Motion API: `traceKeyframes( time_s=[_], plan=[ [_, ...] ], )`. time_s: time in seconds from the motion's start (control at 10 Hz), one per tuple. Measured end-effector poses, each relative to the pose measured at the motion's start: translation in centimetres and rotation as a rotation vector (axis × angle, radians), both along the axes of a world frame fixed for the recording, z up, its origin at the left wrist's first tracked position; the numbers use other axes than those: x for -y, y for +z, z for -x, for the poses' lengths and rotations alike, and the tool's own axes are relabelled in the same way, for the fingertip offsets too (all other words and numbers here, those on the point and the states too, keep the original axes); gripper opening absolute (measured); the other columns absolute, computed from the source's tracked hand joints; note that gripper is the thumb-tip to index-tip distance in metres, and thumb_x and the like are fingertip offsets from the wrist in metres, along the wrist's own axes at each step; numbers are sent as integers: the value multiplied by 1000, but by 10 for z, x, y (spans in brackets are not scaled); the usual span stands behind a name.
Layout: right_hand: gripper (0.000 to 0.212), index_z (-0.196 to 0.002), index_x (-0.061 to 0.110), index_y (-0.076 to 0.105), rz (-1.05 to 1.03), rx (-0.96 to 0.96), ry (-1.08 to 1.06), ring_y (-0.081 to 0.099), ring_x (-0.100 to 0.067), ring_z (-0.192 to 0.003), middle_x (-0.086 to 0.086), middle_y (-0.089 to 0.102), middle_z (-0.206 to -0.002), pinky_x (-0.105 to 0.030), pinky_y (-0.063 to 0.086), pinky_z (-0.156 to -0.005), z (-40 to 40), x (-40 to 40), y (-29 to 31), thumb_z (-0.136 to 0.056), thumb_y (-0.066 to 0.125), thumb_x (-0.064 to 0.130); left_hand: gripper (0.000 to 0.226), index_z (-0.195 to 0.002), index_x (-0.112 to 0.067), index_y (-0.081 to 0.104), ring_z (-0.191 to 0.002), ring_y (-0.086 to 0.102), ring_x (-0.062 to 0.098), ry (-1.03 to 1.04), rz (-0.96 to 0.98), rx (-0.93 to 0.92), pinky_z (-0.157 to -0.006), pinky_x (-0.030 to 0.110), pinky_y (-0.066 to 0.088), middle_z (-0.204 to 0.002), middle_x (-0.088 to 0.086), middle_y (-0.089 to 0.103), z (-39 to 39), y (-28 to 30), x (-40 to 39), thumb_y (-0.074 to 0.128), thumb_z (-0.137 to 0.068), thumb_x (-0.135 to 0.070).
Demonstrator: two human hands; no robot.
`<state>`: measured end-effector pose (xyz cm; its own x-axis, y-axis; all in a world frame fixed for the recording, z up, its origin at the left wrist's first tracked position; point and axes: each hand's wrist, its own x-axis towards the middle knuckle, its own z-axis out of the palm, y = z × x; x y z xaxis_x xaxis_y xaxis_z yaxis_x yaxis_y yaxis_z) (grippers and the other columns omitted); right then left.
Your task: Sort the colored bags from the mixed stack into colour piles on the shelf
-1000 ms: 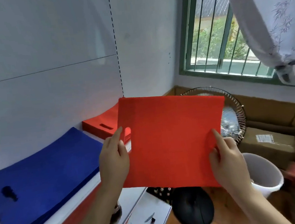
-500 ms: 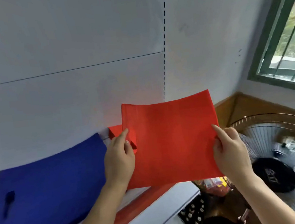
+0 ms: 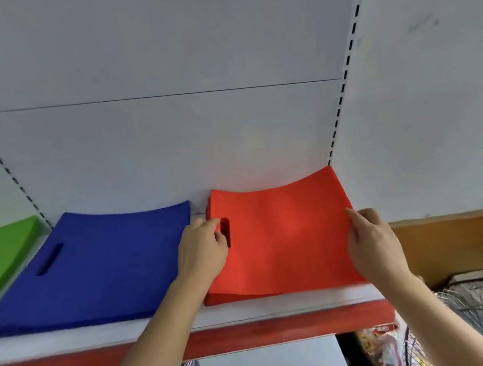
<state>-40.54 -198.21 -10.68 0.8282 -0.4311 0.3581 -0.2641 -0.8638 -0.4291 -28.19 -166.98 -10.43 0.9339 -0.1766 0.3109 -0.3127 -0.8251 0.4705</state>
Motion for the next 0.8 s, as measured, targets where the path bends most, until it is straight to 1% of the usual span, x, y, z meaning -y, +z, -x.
traceKeyframes(
  time_s=[0.1,0.2,0.3,0.4,0.5,0.6,0.7,0.8],
  plan=[
    [46,-146,9,59,-5,-77,39,59,-39,-116,-12,59,-130,-47,54,-93,-12,8,-6,-102,58,21,34,-131,-16,69,-110,56,25,53,-83,0,-84,38,51,-122,5,63,-4,-4,4,56,-100,-23],
    [52,-145,11,58,-34,-141,45,54,-38,-124,-10,57,-135,-48,52,-99,-19,8,-14,-100,63,35,33,-130,-18,69,-104,54,21,76,-159,15,-76,30,44,-118,2,61,-4,-11,4,56,-101,-28],
    [58,-146,12,55,-28,-183,47,50,-36,-130,-8,54,-141,-47,49,-104,-21,7,-17,-99,62,45,33,-131,-18,67,-101,54,18,98,-168,4,-73,29,44,-119,0,58,0,-13,4,55,-102,-30],
    [60,-148,14,52,-21,-243,52,48,-34,-135,-5,48,-150,-46,49,-106,-23,8,-23,-99,58,49,35,-134,-18,64,-100,58,18,103,-184,-19,-72,31,46,-123,1,57,1,-17,4,53,-104,-30],
    [55,-142,14,54,0,-290,52,46,-35,-137,-5,45,-156,-45,46,-109,-25,8,-26,-101,54,50,33,-134,-20,63,-89,53,14,116,-207,-30,-68,29,40,-120,-1,57,1,-15,6,51,-105,-31],
    [53,-142,15,54,-7,-342,55,43,-34,-141,-4,43,-158,-44,43,-112,-27,10,-28,-103,49,51,33,-133,-21,63,-87,47,11,131,-237,-18,-68,28,40,-120,-1,57,-3,-18,7,48,-106,-33],
    [54,-144,16,52,1,-346,63,41,-35,-144,-6,42,-160,-45,42,-113,-24,8,-23,-103,48,52,39,-133,-20,62,-97,53,14,127,-203,-36,-73,30,45,-127,1,58,1,-12,9,44,-107,-42],
    [59,-150,16,48,55,-288,70,37,-35,-147,-8,38,-163,-47,41,-115,-21,9,-4,-104,48,53,52,-141,-17,57,-123,55,25,128,-172,13,-93,38,52,-144,4,53,4,-3,11,40,-107,-52]
  ],
)
